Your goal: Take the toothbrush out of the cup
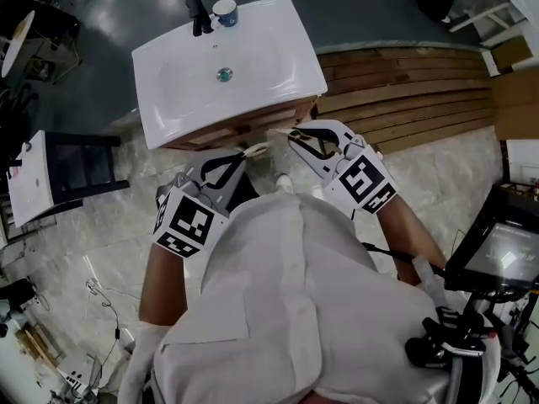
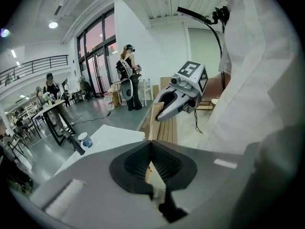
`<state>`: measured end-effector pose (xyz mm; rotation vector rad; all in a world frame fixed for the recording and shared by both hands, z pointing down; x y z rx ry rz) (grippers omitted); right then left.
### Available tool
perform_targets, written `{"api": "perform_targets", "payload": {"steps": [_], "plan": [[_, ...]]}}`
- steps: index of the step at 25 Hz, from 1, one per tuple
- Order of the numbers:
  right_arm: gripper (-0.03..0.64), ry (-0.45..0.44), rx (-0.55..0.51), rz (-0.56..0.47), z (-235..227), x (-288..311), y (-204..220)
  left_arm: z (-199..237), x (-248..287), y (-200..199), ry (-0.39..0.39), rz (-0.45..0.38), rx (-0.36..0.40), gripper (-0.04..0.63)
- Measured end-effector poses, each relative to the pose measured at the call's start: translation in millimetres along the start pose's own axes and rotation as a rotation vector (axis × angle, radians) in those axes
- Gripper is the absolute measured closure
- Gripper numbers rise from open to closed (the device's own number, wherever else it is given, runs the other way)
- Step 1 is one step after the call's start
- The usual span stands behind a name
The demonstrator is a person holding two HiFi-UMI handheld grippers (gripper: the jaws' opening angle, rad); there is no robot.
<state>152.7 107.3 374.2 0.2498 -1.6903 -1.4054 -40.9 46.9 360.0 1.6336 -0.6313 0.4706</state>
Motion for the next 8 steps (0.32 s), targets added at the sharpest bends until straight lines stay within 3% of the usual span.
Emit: {"api": "perform_targets", "payload": {"steps": [8], "plan": [[0.566,0.033,0.017,0.018,-8.5,-0.5,-4.9,17.3,-1.0,-6.2,0.013,-0.031,0.004,0.589]]}}
Point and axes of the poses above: the fingertips, and each gripper's own axes: x forward along the fingers, z to its left, y out of its underside, the point moved 9 cm from there along -x, backward along the fingers, and after that the axes turned 4 degrees about -y, right-handed, at the moved point
